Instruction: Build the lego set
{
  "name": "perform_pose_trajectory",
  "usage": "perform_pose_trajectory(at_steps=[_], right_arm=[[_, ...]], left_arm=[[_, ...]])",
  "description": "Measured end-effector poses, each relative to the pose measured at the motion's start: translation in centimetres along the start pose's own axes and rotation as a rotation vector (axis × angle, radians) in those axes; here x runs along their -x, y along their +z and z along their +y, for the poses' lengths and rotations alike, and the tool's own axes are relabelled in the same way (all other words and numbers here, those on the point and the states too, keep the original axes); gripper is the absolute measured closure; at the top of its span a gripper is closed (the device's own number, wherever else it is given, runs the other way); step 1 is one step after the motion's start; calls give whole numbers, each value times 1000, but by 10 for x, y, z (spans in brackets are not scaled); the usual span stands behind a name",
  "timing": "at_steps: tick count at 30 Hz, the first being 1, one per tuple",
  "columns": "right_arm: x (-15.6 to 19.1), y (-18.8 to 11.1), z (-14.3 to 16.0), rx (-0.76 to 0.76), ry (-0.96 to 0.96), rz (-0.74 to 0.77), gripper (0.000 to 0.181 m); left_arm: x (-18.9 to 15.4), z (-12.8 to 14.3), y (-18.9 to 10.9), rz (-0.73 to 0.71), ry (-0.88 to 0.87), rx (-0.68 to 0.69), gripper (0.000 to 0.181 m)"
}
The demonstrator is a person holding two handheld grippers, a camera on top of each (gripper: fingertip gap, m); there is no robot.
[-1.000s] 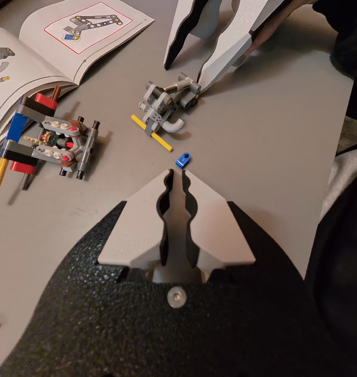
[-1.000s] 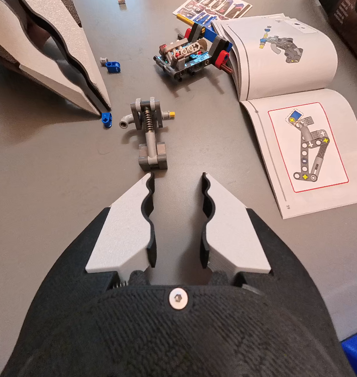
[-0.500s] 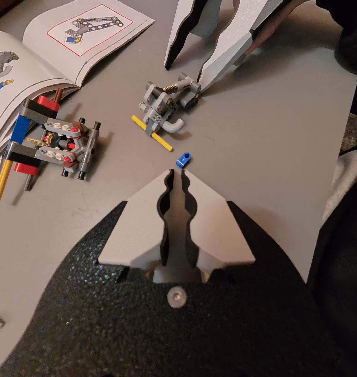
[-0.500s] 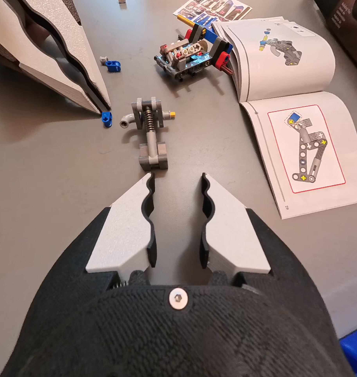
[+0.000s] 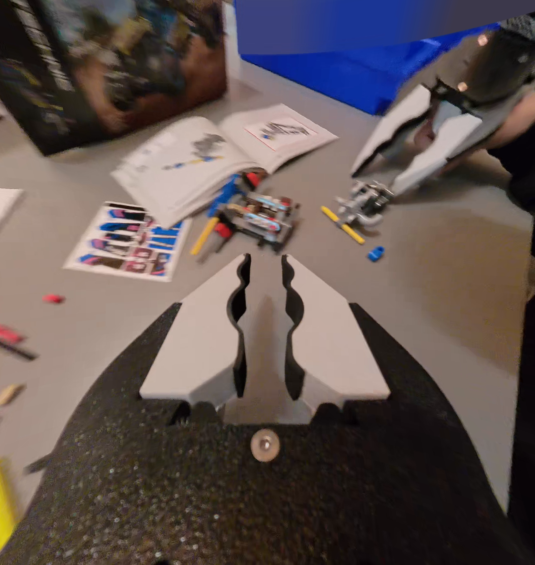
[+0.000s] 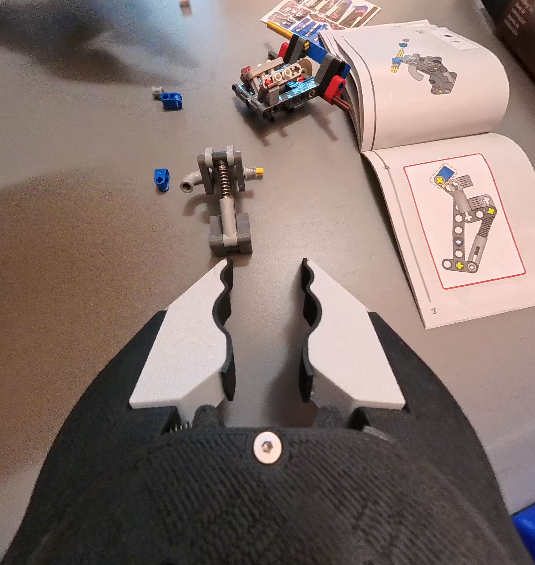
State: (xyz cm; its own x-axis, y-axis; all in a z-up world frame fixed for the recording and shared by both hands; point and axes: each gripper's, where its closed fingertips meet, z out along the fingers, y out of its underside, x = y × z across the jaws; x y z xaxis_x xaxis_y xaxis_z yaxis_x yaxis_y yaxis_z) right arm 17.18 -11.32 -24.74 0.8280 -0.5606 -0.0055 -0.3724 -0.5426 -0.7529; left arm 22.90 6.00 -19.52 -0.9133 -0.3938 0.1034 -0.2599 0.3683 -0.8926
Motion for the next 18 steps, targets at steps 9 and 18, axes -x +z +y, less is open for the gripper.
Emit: perform_pose_trajectory(at_steps=[9,18], right_arm=[[0,-1,-1,-10,45,-42,137],[-4,0,-1,-5,39,-1,145]], left_arm=[[35,-40,-5,359,-125,-88,156],[29,-26,10,386,-87,-87,160]])
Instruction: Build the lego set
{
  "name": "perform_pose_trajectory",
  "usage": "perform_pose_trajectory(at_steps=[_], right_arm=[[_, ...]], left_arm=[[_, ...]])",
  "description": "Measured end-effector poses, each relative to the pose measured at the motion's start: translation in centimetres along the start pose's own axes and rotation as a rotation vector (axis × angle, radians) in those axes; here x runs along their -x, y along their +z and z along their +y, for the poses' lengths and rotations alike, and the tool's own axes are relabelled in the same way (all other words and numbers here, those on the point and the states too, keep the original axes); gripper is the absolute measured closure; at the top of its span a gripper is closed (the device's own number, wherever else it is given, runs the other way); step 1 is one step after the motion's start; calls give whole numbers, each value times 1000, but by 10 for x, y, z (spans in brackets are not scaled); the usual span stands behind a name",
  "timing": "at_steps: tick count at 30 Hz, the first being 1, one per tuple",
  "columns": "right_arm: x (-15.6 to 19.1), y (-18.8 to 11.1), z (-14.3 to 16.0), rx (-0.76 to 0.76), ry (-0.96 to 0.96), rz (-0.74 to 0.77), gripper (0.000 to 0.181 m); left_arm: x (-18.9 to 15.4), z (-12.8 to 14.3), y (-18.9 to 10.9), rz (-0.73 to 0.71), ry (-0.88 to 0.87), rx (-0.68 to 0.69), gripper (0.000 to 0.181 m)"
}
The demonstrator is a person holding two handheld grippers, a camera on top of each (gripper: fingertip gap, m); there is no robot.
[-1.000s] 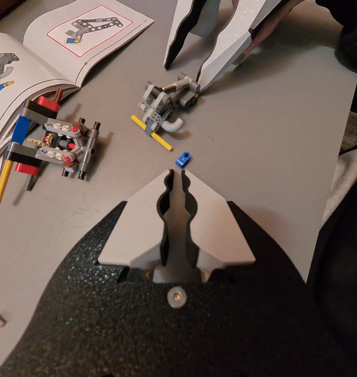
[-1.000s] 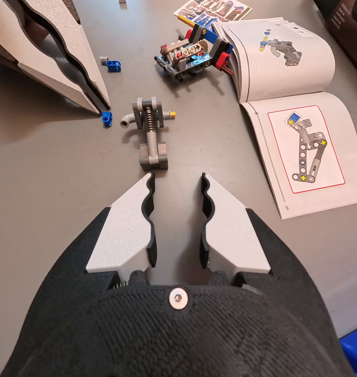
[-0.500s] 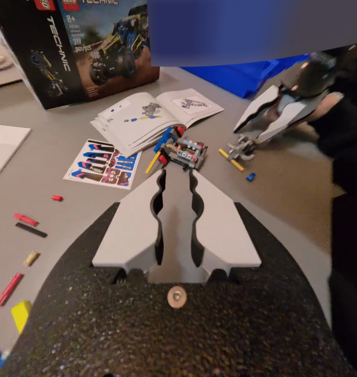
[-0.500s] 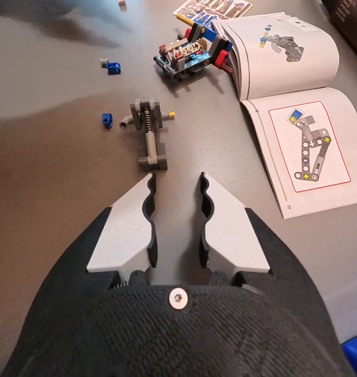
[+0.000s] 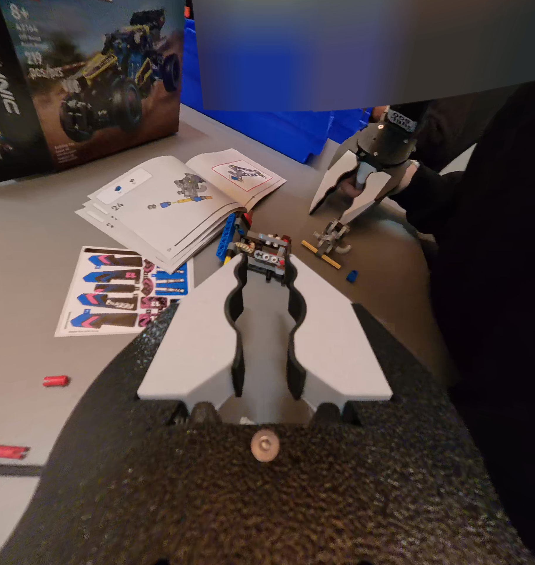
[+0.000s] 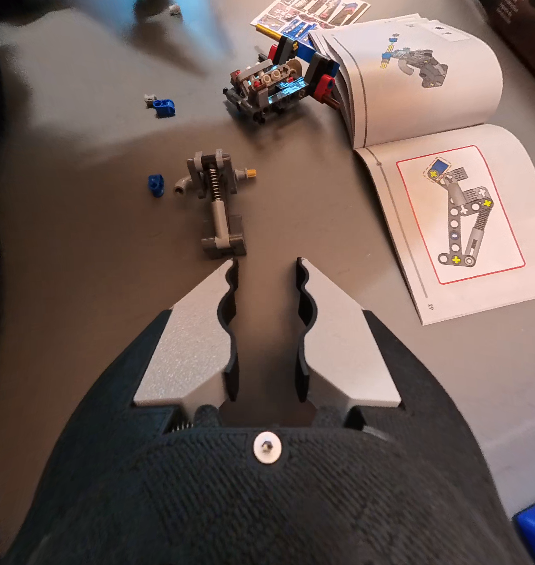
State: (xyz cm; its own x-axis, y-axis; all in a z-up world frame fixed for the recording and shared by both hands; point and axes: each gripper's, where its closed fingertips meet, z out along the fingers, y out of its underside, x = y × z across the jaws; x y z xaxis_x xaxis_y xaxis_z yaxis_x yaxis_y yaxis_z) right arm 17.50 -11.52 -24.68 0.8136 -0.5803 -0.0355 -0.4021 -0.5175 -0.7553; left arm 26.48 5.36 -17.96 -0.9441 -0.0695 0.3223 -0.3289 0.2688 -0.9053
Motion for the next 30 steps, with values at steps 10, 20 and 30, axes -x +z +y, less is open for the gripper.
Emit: perform_pose_trajectory(at_steps=[10,20,30], right_arm=[[-1,0,0,3,-22,23,145],[-4,1,0,2,-13,40,152],[-4,1,0,3,-11,38,152]], left_arm=[[-3,-1,-6,-41,68,-4,163],[-10,-5,0,-47,117,-9,165],[-33,-7,14,-3,166,13,165]])
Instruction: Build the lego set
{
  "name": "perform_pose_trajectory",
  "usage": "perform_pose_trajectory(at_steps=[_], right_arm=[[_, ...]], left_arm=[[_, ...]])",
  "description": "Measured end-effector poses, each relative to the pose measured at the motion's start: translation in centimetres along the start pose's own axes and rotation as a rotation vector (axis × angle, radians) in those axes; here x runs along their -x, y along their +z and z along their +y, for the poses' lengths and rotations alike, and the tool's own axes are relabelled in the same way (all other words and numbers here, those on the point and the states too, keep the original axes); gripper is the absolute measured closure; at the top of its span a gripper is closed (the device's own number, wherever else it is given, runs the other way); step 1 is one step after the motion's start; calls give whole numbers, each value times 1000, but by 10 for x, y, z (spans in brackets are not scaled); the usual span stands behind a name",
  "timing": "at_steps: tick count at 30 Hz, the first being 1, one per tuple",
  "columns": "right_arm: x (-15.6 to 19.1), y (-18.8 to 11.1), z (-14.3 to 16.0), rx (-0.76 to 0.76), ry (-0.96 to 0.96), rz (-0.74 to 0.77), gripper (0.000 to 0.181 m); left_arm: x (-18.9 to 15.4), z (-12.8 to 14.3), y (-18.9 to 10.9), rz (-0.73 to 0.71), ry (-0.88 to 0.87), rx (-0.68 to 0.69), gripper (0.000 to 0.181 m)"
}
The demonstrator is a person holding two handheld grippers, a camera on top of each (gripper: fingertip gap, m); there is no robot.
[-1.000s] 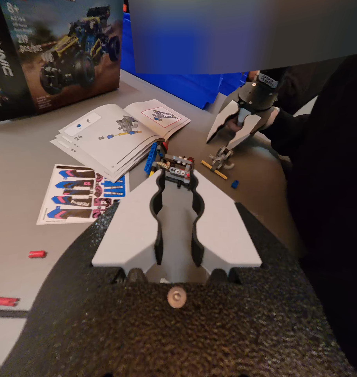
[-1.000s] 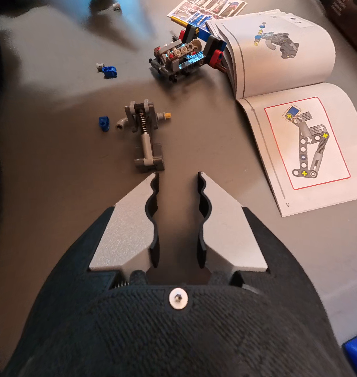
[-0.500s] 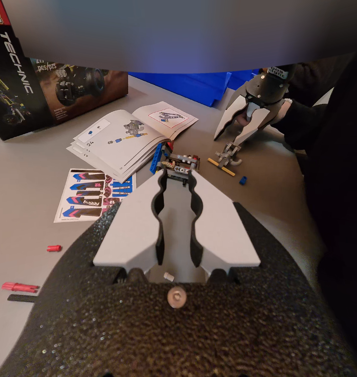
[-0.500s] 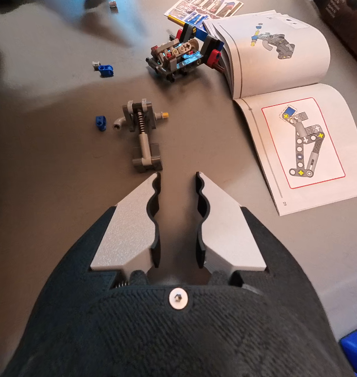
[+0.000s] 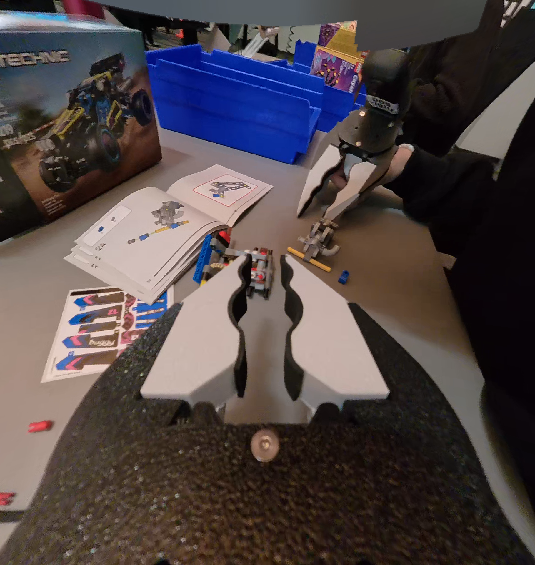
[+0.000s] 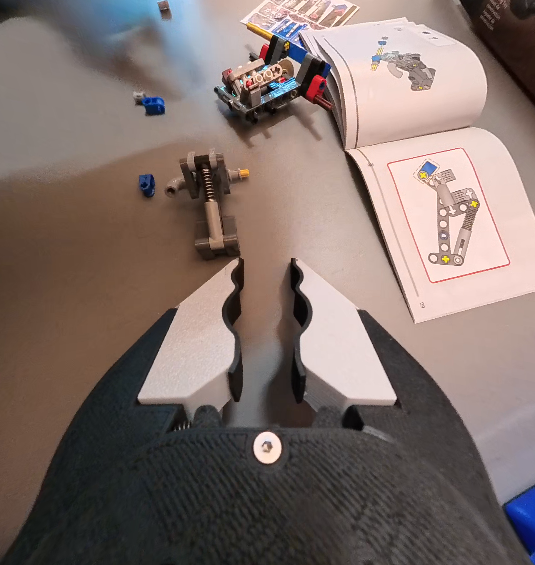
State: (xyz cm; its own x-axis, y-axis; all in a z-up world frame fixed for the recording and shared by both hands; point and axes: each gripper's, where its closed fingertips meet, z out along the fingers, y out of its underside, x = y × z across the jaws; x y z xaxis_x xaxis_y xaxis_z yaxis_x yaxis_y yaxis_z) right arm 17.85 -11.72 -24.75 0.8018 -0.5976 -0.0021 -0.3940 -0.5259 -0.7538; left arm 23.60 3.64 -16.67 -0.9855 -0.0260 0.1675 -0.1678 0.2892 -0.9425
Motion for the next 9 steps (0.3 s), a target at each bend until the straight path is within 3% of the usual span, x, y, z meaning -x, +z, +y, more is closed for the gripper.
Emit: perform_pose_trajectory(at_steps=[9], right_arm=[[-1,3,-2,0,-13,-17,152]], left_arm=[[-75,20,36,171,152,223,166]])
